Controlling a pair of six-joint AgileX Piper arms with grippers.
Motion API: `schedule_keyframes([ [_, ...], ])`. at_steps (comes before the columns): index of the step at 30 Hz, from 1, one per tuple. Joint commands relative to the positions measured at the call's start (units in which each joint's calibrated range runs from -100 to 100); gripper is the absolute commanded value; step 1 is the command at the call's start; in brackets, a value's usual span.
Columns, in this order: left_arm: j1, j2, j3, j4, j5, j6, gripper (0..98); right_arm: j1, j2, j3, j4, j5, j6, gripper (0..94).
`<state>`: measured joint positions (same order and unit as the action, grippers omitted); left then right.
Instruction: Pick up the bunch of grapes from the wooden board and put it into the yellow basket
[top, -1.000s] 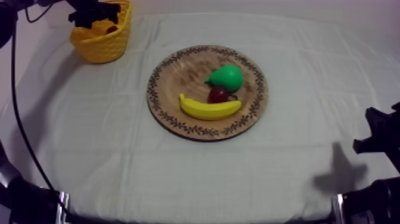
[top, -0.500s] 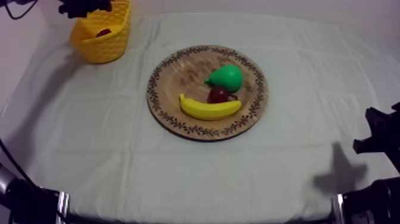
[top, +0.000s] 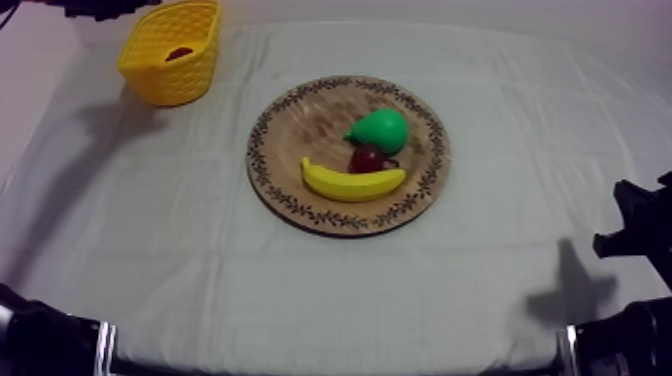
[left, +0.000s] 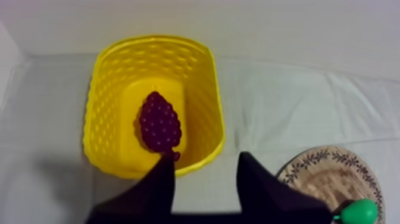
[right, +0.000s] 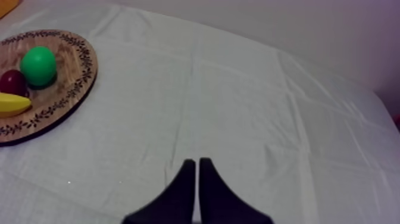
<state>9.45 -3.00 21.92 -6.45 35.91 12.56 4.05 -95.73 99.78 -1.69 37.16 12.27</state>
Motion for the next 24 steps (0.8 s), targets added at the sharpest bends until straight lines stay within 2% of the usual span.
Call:
schedule_keyframes([
  [1,0.1,-4.9,6.3,-0.1,-1.9,0.8,25.7,0.0,0.0,0.0,0.0,0.0,0.0,0.5],
  [5,-0.2,-10.4,14.8,-0.26,-5.2,2.7,10.6,0.0,0.0,0.0,0.0,0.0,0.0,0.5],
  [8,-0.9,-14.9,22.2,-0.29,-8.5,3.8,3.7,0.0,0.0,0.0,0.0,0.0,0.0,0.5],
  [12,-2.7,-21.6,31.3,-0.29,-10.5,3.6,1.0,0.0,0.0,0.0,0.0,0.0,0.0,0.5],
  [19,-7.0,-36.7,45.5,-0.29,-11.9,1.0,0.1,0.0,0.0,0.0,0.0,0.0,0.0,0.5],
  [24,-8.4,-48.9,54.4,-0.2,-12.5,-0.6,0.0,0.0,0.0,0.0,0.0,0.0,0.0,0.5],
])
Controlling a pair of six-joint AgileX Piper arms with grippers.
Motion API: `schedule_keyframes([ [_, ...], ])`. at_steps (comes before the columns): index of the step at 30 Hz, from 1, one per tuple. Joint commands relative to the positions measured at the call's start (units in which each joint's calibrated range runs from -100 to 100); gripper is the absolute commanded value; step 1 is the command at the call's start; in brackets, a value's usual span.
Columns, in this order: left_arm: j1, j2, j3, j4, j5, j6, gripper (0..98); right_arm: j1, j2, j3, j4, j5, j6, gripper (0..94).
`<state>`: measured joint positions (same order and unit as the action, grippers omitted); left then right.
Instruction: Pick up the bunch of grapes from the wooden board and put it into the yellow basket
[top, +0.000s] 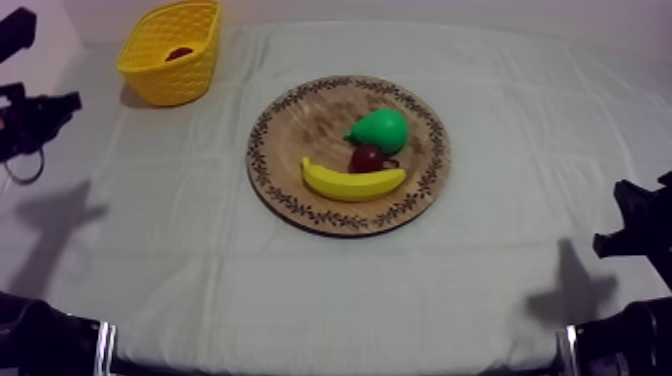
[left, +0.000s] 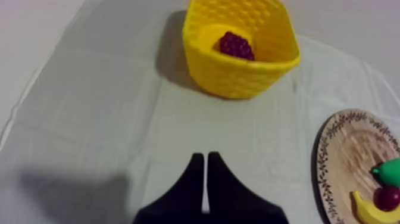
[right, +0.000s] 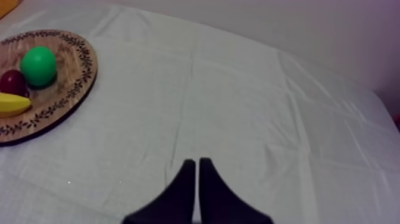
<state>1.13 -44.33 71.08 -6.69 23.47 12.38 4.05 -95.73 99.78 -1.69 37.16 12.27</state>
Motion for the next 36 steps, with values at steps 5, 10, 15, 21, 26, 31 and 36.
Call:
schedule_keyframes([
  [5,0.6,-18.0,11.1,0.48,2.8,-2.5,0.0,0.0,0.0,0.0,0.0,0.0,0.0,0.5],
  [10,2.7,-26.0,15.7,1.97,5.9,-5.2,0.0,0.0,0.0,0.0,0.0,0.0,0.0,0.5],
  [15,4.2,-33.5,20.4,4.25,7.7,-7.6,0.0,0.0,0.0,0.0,0.0,0.0,0.0,0.5],
  [21,6.7,-40.4,24.8,4.74,9.4,-8.1,0.0,0.0,0.0,0.0,0.0,0.0,0.0,0.5],
  [26,5.5,-47.5,26.6,5.13,13.6,-8.7,0.0,0.0,0.0,0.0,0.0,0.0,0.0,0.5],
  [31,4.5,-51.1,26.7,5.11,15.2,-9.3,0.0,0.0,0.0,0.0,0.0,0.0,0.0,0.5],
  [36,4.4,-54.3,27.4,4.97,13.4,-11.0,0.0,0.0,0.0,0.0,0.0,0.0,0.0,0.5],
])
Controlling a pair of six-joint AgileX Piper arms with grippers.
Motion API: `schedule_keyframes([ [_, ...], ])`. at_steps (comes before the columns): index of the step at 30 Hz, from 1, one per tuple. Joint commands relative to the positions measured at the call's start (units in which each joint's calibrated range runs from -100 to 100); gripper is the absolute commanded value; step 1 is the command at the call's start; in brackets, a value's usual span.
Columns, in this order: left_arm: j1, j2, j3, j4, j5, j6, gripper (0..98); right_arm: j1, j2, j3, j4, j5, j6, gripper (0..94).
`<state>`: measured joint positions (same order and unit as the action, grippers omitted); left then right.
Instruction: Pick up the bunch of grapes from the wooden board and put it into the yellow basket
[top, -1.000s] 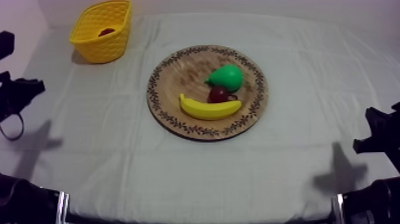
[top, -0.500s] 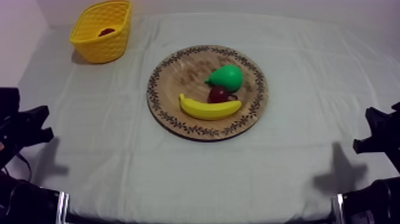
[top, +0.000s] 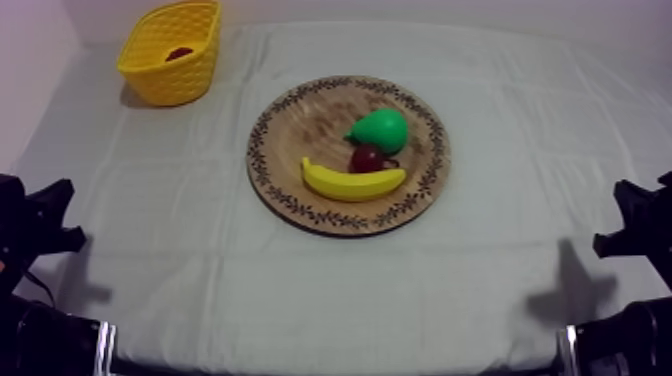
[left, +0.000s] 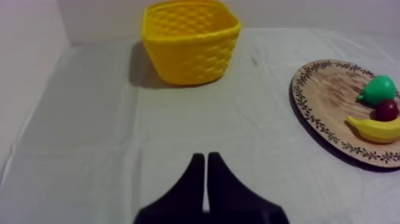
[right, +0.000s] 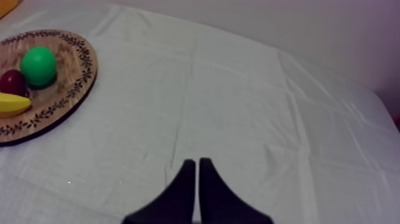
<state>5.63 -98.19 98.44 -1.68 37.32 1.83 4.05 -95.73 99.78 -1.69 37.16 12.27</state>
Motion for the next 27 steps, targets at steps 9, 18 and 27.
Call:
schedule_keyframes([
  [9,-0.7,-1.8,0.9,-0.15,-3.2,3.7,0.5,0.0,0.0,0.0,0.0,0.0,0.0,0.5],
  [18,-1.3,-1.8,1.0,-0.16,-3.4,8.5,0.1,0.0,0.0,0.0,0.0,0.0,0.0,0.5],
  [27,-2.8,-1.8,1.0,-0.16,-3.4,8.6,0.1,0.0,0.0,0.0,0.0,0.0,0.0,0.5],
])
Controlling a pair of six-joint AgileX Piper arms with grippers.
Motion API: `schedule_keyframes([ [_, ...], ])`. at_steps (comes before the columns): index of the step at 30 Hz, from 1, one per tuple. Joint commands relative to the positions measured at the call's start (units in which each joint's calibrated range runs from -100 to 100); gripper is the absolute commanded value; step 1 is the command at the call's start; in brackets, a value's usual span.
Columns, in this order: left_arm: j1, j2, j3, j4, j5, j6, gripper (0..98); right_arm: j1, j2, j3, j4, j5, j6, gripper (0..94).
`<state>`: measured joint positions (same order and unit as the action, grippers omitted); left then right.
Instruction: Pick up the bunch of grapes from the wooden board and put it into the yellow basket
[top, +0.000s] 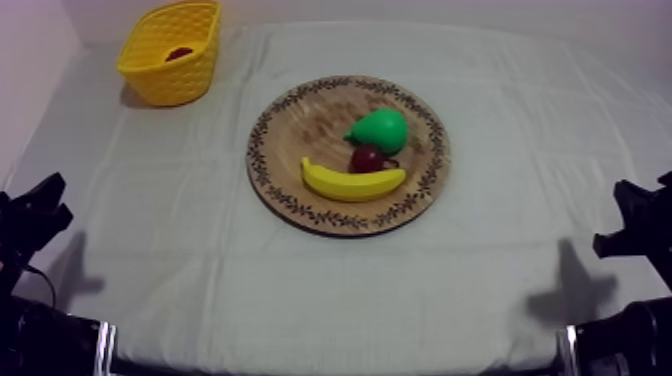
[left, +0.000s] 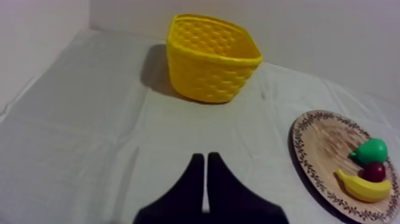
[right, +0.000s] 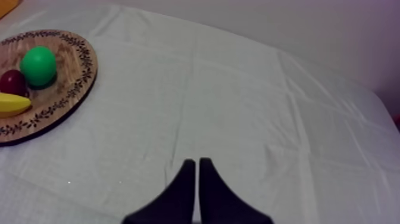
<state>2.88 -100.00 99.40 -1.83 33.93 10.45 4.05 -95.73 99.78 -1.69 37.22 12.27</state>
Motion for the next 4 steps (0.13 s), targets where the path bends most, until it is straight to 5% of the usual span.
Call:
schedule_keyframes([
  [1,-0.1,0.0,0.0,0.0,0.0,-0.1,0.1,0.0,0.0,0.0,0.0,0.0,0.0,0.5],
  [4,-0.1,0.0,0.0,0.0,0.0,0.0,0.1,0.0,0.0,0.0,0.0,0.0,0.0,0.5],
])
